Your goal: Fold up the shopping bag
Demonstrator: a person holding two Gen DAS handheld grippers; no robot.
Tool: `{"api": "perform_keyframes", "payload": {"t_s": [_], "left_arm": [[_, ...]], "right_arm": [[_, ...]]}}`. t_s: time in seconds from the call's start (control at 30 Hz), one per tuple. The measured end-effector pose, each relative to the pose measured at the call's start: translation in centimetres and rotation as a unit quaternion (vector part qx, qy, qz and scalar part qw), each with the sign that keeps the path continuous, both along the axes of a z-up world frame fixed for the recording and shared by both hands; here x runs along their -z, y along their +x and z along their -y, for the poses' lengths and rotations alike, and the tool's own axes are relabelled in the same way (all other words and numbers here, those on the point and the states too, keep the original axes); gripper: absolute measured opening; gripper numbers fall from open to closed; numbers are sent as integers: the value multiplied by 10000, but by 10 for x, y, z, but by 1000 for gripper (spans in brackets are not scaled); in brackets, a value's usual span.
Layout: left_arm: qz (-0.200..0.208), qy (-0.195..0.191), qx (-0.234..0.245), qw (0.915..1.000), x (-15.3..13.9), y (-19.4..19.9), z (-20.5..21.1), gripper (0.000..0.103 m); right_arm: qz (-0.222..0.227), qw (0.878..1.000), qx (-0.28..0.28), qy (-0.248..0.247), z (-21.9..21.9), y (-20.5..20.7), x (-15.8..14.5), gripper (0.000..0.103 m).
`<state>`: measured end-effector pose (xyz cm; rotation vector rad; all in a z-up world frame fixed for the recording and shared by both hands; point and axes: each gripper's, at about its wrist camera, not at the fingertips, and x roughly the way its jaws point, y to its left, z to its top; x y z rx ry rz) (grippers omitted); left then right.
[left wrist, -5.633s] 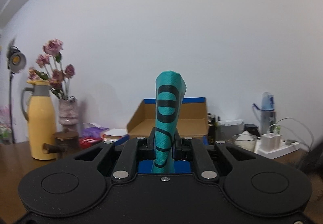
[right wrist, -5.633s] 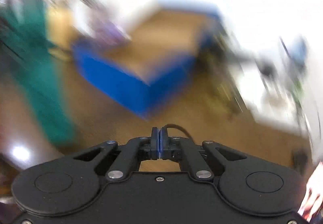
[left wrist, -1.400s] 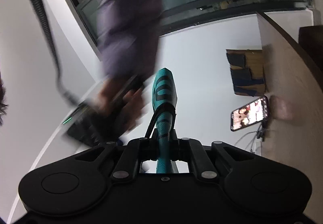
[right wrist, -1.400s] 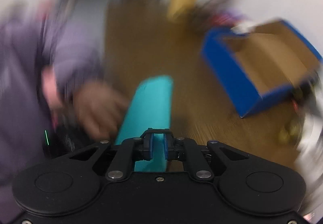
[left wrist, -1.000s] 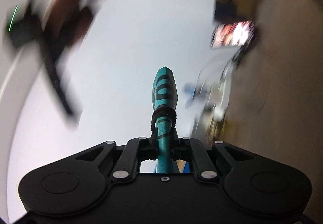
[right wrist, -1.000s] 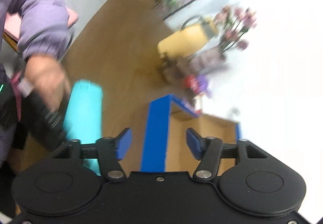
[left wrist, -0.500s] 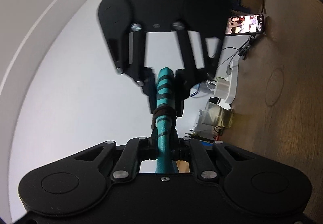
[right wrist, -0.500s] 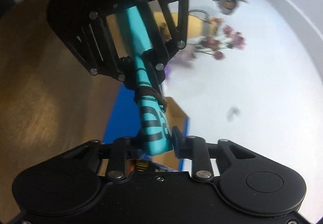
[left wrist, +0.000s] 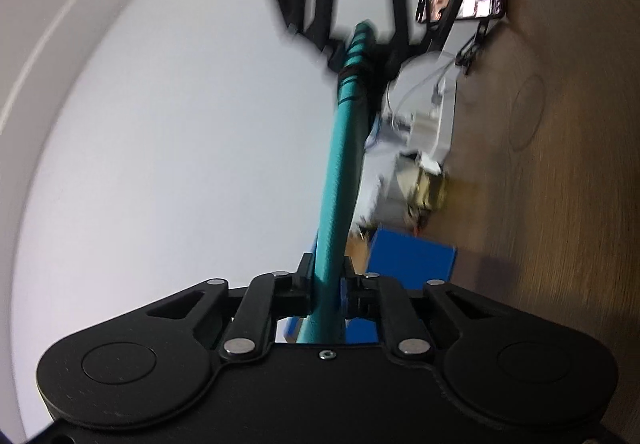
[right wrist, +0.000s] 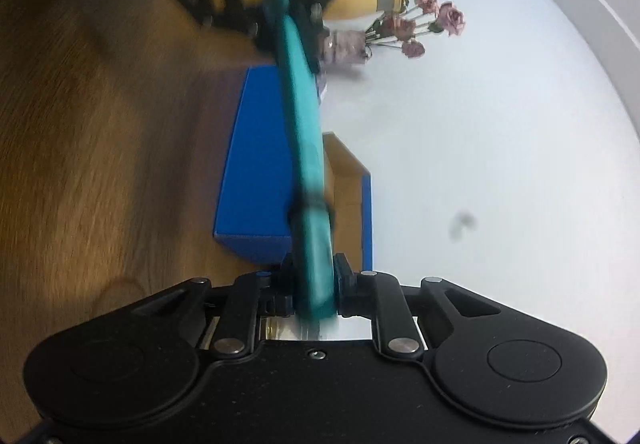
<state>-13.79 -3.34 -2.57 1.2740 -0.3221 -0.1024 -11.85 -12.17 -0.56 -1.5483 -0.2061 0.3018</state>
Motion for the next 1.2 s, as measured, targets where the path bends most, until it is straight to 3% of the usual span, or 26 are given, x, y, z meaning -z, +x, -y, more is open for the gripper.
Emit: {"api": "perform_keyframes", "payload": {"t_s": [0.23, 0.4, 0.47, 0.6, 0.63, 0.7, 0.77, 0.87, 1.0, 1.1, 1.2], "left_arm": [[192, 285, 224, 9992, 16, 0, 13, 9], [404, 514, 250, 9975, 23, -4, -9, 9], [651, 651, 390, 9950, 28, -6, -10, 9], [819, 720, 715, 9915, 33, -5, -1, 9], [856, 788, 711, 9907, 33, -4, -3, 10], [913, 876, 610, 9901, 30, -2, -7, 24], [790, 608, 310, 9945, 21, 1, -11, 28], [458, 220, 101, 9987, 11, 3, -13, 20], [416, 200, 164, 9988, 11, -4, -7, 12], [357, 318, 269, 9985, 15, -7, -1, 10], [331, 345, 286, 9984, 14, -7, -1, 10]], "right_arm": [[-255, 9975, -18, 654, -54, -2, 12, 20], [-147, 9987, 191, 453, -31, -3, 11, 26], [-174, 9990, 238, 336, -35, -1, 17, 19], [-152, 9986, 138, 494, -58, -7, 23, 18], [-182, 9982, 153, 548, -55, -7, 20, 17], [-291, 9964, 284, 743, -49, -6, 15, 14], [-380, 9940, 519, 887, -43, -3, 14, 13], [-337, 9934, 581, 932, -36, -6, 19, 21], [-227, 9934, 647, 923, -38, -8, 30, 19], [-212, 9908, 644, 1173, -45, -8, 31, 19], [-224, 9914, 631, 1126, -46, -10, 33, 21]]}}
